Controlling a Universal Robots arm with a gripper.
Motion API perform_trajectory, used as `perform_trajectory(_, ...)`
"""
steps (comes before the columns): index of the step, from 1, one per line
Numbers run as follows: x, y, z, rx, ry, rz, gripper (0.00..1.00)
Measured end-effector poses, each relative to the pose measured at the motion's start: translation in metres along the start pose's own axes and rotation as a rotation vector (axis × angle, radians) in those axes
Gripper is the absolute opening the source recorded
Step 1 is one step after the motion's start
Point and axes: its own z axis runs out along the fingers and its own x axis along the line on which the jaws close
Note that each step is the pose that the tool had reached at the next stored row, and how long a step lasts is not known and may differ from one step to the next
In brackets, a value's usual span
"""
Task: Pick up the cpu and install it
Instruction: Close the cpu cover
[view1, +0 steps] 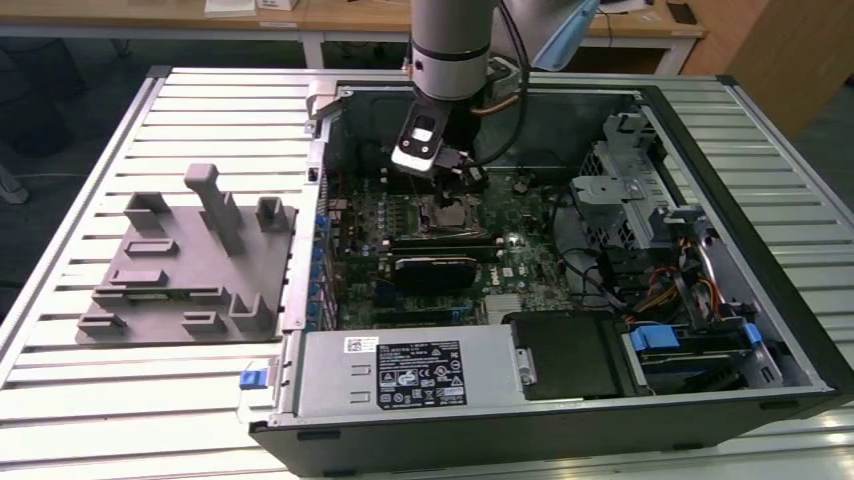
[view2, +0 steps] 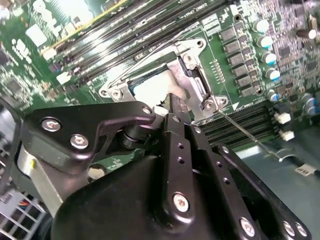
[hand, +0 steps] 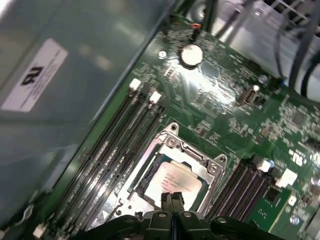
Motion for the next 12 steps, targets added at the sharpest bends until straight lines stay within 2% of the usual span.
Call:
perform_trajectory(7,0.0,0.0,0.0001,-0.0058,0.0038,-0.127,0.11)
perform_trajectory(8,0.0,0.0,0.0002,-0.0086,0.0055,-0.188,0.11)
perform_trajectory(12,0.0,0.0,0.0002,-0.0117,0.0074,-0.26,0.11)
